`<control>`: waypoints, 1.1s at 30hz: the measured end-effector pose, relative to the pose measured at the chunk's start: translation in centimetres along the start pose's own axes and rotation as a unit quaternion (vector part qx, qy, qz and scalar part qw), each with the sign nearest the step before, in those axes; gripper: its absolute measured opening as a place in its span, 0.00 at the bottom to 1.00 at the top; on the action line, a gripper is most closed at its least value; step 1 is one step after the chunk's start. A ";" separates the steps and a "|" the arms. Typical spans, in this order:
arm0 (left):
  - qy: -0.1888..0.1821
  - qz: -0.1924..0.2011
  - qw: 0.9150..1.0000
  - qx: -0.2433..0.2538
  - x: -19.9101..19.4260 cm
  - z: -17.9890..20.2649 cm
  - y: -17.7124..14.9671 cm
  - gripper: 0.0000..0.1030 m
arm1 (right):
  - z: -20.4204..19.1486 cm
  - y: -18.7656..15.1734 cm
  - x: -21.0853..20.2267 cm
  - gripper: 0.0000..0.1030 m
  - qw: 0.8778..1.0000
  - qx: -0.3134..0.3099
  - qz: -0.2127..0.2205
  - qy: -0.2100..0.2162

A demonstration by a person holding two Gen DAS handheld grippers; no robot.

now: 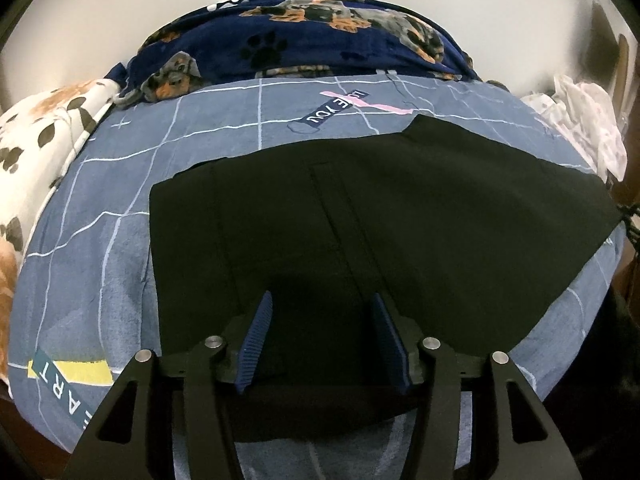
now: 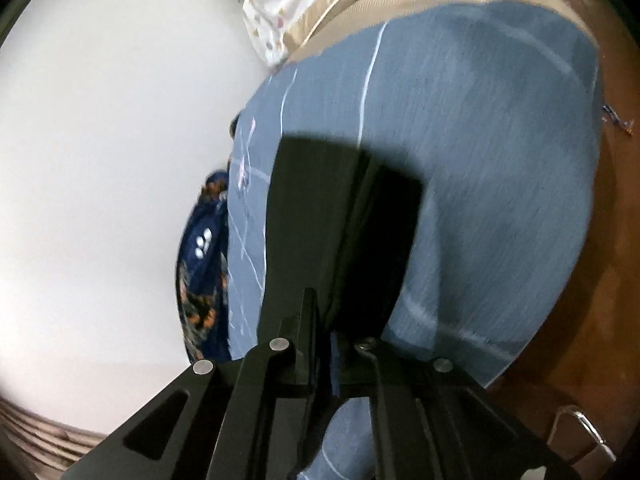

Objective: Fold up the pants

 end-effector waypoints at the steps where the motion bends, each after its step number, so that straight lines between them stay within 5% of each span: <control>1: 0.002 0.000 1.000 0.002 0.0 0.1 0.0 0.54 | -0.1 0.5 -0.5 0.11 1.000 0.003 0.006 0.006; 8: 0.001 0.001 1.000 0.004 0.1 0.4 0.1 0.58 | 0.6 3.7 -6.2 0.25 0.996 0.007 0.088 0.002; 21: -0.004 0.000 1.000 0.013 0.0 1.0 -0.1 0.68 | -0.1 3.9 -3.8 0.35 0.997 -0.039 0.044 -0.040; 29: -0.009 0.004 1.000 0.012 -0.1 1.0 -0.2 0.70 | -0.2 0.9 -0.8 0.38 0.999 -0.033 -0.029 -0.002; 33: -0.010 0.006 1.000 0.015 -0.1 1.0 -0.3 0.71 | -0.4 0.9 0.9 0.38 0.999 -0.038 -0.030 0.000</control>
Point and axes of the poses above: each gripper's, at about its wrist camera, not at the fingertips, and x roughly the way its jaws point, z to its right, y to its top, the point moved 4 cm from there along x, roughly the way its jaws point, and after that the axes turned 12 degrees about y, right-handed, at the moved point
